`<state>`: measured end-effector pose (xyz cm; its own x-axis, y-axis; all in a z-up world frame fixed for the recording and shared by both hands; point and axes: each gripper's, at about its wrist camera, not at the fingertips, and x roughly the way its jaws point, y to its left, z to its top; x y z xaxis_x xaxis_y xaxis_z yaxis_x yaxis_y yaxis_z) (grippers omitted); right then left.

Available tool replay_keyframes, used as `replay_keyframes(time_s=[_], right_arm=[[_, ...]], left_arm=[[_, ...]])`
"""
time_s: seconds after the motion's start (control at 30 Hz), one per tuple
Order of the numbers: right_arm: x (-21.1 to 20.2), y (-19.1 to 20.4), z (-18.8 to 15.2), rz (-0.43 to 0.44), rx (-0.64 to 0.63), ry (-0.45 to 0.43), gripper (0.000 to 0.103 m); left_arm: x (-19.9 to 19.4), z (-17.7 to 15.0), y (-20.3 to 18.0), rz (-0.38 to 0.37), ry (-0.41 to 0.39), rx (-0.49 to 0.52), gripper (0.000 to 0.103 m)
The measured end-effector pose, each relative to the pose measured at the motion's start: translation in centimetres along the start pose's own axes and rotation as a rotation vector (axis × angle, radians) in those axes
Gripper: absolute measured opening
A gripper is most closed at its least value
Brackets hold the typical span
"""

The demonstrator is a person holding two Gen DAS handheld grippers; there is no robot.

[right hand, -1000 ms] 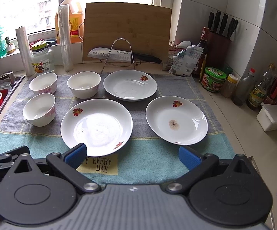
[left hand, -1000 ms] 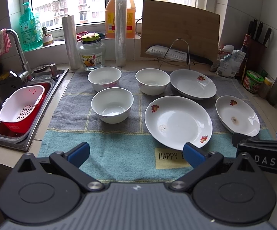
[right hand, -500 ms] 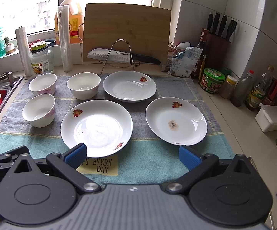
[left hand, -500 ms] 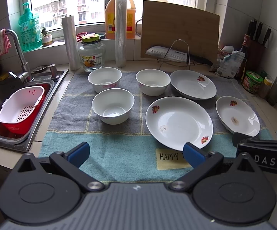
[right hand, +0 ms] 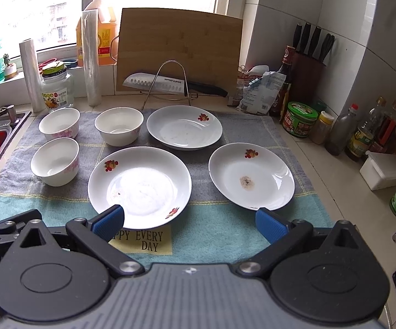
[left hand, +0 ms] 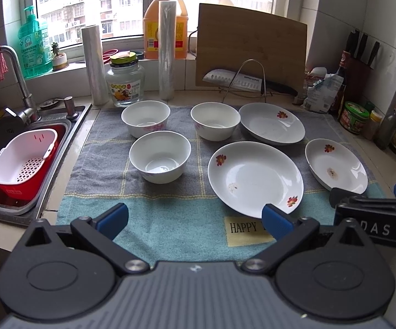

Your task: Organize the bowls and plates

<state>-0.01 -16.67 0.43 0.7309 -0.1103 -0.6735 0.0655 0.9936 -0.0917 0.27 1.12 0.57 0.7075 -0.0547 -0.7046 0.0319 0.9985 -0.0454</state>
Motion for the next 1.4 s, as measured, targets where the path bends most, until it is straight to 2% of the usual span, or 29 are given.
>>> replay_keyframes(time_s=[0.17, 0.37, 0.5, 0.63, 0.73, 1.0, 1.4], right_arm=[[-0.3, 0.2, -0.4, 0.019, 0.008, -0.048, 0.103], [-0.9, -0.6, -1.3, 0.067, 0.004, -0.172, 0.103], [-0.6, -2.1, -1.9, 0.064, -0.007, -0.222, 0.103], [0.6, -4.0, -2.4, 0.047, 0.004, -0.220, 0.103], [2.1, -5.5, -2.7, 0.027, 0.016, -0.187, 0.103], [5.9, -9.3, -3.3, -0.034, 0.015, -0.144, 0.103], [10.9, -13.8, -1.4, 0.080, -0.054, -0.144, 0.103]], left_arm=[[0.0, 0.1, 0.8, -0.055, -0.036, 0.025, 0.102], [0.5, 0.4, 1.5, -0.131, -0.075, 0.062, 0.102], [1.6, 0.8, 1.5, -0.174, -0.061, 0.088, 0.102], [2.7, 0.9, 1.2, -0.233, -0.045, 0.106, 0.102], [3.3, 0.8, 0.3, -0.277, -0.066, 0.140, 0.102], [6.1, 2.0, -2.9, -0.291, -0.054, 0.181, 0.102], [11.4, 4.4, -7.1, -0.272, -0.042, 0.173, 0.102]])
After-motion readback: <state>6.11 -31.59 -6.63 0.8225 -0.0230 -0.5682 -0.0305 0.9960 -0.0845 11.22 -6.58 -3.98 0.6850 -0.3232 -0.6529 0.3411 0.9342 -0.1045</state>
